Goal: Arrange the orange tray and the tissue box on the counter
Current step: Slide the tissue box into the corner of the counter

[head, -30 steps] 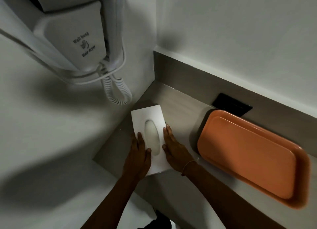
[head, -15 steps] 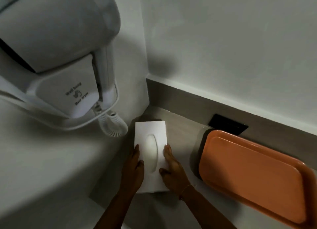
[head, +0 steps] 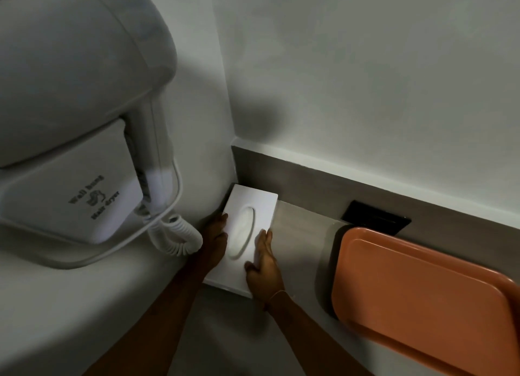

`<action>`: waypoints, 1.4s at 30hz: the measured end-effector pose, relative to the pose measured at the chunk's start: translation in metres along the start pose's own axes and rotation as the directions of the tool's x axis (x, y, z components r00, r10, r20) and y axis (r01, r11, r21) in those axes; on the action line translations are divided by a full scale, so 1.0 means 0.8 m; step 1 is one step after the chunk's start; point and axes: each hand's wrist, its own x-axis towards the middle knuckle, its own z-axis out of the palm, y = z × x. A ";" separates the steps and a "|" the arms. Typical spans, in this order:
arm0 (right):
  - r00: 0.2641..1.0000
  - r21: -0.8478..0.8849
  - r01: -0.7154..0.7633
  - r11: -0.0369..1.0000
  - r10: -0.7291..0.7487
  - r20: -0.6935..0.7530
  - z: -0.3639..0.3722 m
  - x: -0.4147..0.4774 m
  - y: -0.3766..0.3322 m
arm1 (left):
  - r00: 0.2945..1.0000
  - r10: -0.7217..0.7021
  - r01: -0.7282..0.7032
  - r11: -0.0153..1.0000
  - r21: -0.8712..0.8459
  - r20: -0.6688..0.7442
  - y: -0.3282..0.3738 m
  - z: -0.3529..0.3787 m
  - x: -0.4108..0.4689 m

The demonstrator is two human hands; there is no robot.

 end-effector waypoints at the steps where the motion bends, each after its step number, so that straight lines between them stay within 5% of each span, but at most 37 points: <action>1: 1.000 -0.018 0.005 1.000 -0.005 0.002 0.001 0.001 -0.001 | 1.000 0.004 -0.004 1.000 0.005 -0.009 0.000 0.000 0.001; 7: 0.987 -0.189 0.160 0.969 -0.150 0.064 -0.014 -0.013 0.001 | 0.983 0.181 -0.163 0.922 0.352 -0.016 -0.025 0.009 -0.022; 12: 0.859 -0.506 0.510 0.696 -0.446 0.251 -0.034 -0.070 0.036 | 0.922 0.231 -0.144 0.950 0.277 -0.312 -0.101 0.044 -0.126; 16: 0.779 -0.559 0.627 0.543 -0.448 0.439 -0.031 -0.100 0.068 | 0.943 0.123 0.012 0.917 0.398 -0.311 -0.158 0.070 -0.168; 21: 0.770 -0.624 0.638 0.452 -0.373 0.517 -0.024 -0.097 0.082 | 0.958 0.088 0.065 0.862 0.503 -0.273 -0.186 0.075 -0.163; 42: 0.772 -0.669 0.635 0.386 -0.346 0.533 0.002 -0.045 0.081 | 0.946 0.135 0.067 0.806 0.588 -0.293 -0.206 0.081 -0.159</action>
